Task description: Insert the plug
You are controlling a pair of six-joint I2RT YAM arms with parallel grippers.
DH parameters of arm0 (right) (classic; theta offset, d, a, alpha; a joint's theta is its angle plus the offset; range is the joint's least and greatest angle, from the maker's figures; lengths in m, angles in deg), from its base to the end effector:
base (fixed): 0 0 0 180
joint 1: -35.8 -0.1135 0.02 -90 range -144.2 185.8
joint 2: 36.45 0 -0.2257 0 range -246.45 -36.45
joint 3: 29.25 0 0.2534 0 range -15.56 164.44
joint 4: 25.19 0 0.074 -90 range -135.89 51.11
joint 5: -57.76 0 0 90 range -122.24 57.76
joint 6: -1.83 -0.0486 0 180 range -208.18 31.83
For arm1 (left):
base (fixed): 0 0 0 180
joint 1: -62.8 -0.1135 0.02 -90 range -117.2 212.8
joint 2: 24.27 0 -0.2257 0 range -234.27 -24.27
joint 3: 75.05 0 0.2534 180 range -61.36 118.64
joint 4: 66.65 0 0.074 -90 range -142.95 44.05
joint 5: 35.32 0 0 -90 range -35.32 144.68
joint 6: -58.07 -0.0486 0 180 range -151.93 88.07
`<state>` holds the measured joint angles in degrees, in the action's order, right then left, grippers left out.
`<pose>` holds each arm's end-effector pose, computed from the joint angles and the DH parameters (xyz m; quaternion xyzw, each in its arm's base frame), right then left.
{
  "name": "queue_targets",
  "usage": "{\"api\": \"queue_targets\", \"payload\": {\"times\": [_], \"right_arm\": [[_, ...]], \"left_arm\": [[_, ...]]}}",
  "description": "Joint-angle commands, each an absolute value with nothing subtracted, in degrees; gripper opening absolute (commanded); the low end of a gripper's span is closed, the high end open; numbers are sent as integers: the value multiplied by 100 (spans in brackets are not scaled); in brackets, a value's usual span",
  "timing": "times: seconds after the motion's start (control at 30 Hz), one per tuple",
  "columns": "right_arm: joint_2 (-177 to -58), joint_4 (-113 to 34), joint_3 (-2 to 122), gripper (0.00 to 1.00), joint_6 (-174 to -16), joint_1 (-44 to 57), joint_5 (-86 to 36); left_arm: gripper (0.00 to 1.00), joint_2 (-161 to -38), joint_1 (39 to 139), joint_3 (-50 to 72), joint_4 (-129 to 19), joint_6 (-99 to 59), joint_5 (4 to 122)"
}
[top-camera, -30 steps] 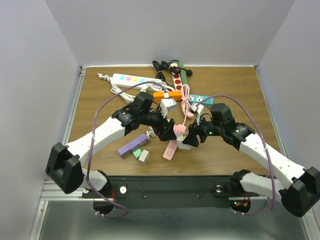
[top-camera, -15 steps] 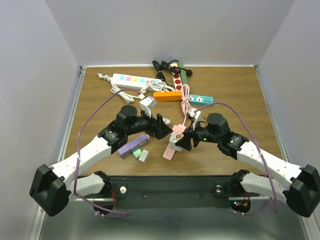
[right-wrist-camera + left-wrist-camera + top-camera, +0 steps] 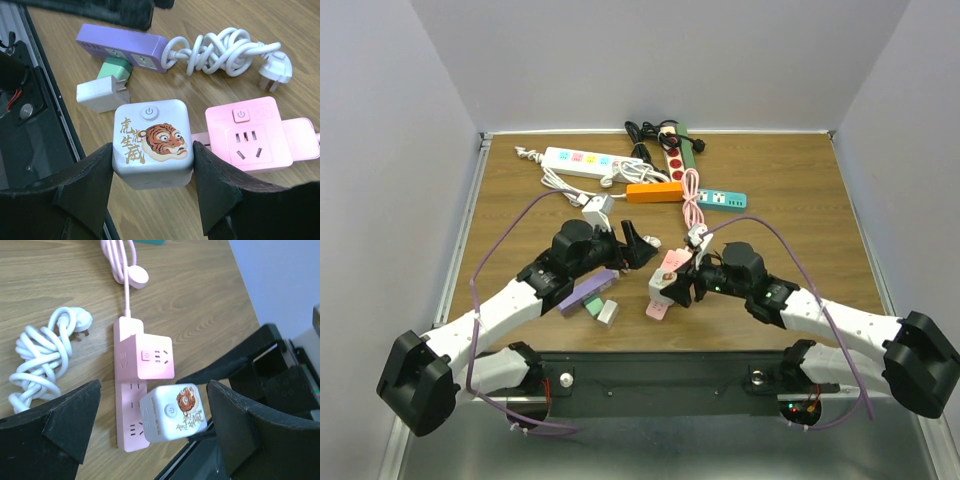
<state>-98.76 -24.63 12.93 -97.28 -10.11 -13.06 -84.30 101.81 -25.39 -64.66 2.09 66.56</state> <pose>0.1736 0.2022 0.1860 -0.3454 0.7341 0.3834 0.4414 0.2076 -0.1810 0.2374 0.0985 0.7714 -0.4358 0.4531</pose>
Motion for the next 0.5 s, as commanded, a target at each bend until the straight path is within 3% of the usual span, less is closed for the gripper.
{"api": "queue_targets", "payload": {"times": [0.0, 0.47], "right_arm": [[-9850, -1578, 1222, 1, -9872, -1183, -1615], [-10061, -1103, 923, 1, -9969, -1615, -2064]], "left_arm": [[98, -8219, 10218, -2568, -6702, 472, 6198], [98, -8254, 10235, -2646, -6728, 516, 6242]]}}
